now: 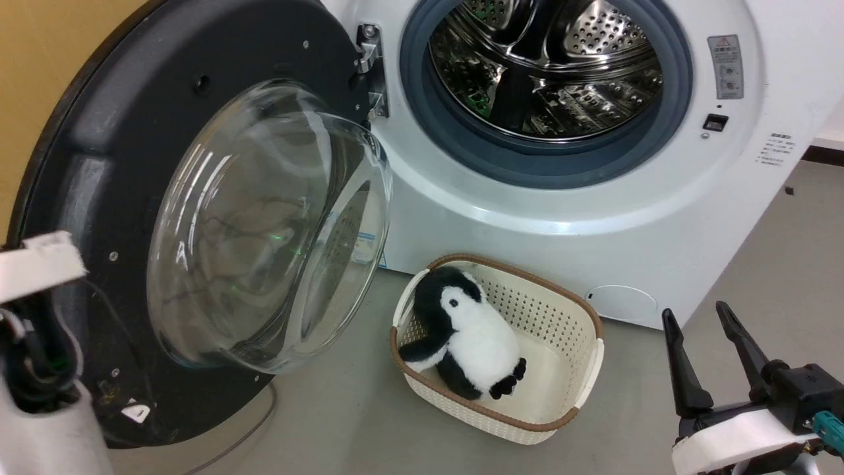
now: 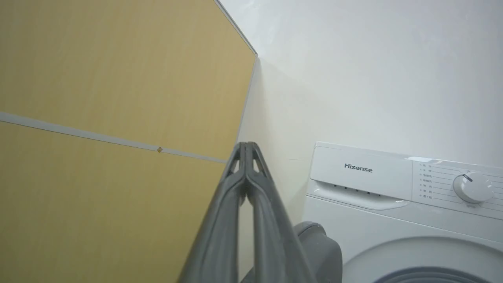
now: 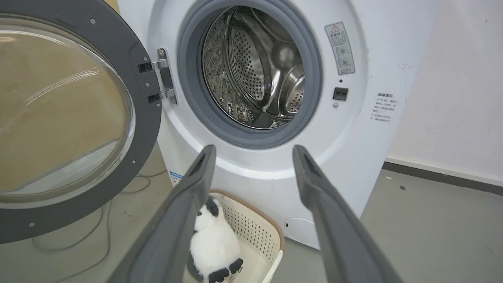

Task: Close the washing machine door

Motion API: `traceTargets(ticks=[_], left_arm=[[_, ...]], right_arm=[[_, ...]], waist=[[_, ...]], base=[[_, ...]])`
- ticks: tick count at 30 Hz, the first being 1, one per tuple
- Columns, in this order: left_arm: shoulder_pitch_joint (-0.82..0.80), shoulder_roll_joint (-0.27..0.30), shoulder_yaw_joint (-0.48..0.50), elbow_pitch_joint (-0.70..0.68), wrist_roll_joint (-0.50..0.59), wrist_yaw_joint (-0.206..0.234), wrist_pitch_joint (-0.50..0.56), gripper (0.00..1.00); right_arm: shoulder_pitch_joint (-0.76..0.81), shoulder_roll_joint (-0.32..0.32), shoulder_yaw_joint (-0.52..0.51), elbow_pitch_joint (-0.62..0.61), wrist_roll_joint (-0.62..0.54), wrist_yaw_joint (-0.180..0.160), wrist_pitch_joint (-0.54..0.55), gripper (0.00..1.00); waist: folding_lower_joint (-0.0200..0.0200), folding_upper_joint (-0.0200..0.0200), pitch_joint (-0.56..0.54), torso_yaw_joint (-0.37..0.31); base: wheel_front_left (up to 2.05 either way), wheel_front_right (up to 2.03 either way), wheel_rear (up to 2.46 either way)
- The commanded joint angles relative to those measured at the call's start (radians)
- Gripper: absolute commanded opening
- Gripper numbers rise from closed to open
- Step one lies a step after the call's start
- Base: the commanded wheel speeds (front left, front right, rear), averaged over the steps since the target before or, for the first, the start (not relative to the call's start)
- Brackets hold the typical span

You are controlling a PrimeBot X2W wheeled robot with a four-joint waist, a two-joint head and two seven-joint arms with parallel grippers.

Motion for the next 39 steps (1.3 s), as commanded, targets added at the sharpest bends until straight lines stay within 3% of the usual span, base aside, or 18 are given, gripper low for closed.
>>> traceTargets(ticks=[1,12,23,30,39], left_arm=[[-0.041,0.016,0.035,0.012,-0.030,-0.006,-0.008,0.00],[-0.123,0.086,0.210,0.192,-0.214,0.005,0.066,0.00],[-0.116,0.074,0.328,0.363,-0.521,-0.006,0.340,0.00],[-0.051,0.057,0.326,0.416,-0.673,-0.042,0.513,0.00],[0.112,0.032,0.234,0.290,-0.866,-0.053,0.660,0.00]], right_arm=[[-0.018,0.003,-0.002,0.000,0.007,0.000,-0.011,1.00],[-0.024,0.003,-0.016,-0.004,0.009,0.000,-0.034,1.00],[-0.036,0.004,-0.023,-0.002,0.014,0.001,-0.057,1.00],[-0.044,0.004,-0.024,-0.002,0.015,0.001,-0.071,1.00],[-0.051,0.004,-0.033,-0.003,0.021,0.001,-0.088,1.00]], waist=[[-0.0001,-0.0001,0.004,0.011],[-0.0001,-0.0001,0.022,0.051],[-0.0001,-0.0001,0.045,0.086],[-0.0001,-0.0001,0.054,0.101],[-0.0001,-0.0001,0.066,0.116]], base=[[0.00,0.00,0.00],[0.00,0.00,0.00],[0.00,0.00,0.00],[0.00,0.00,0.00],[0.00,0.00,0.00]])
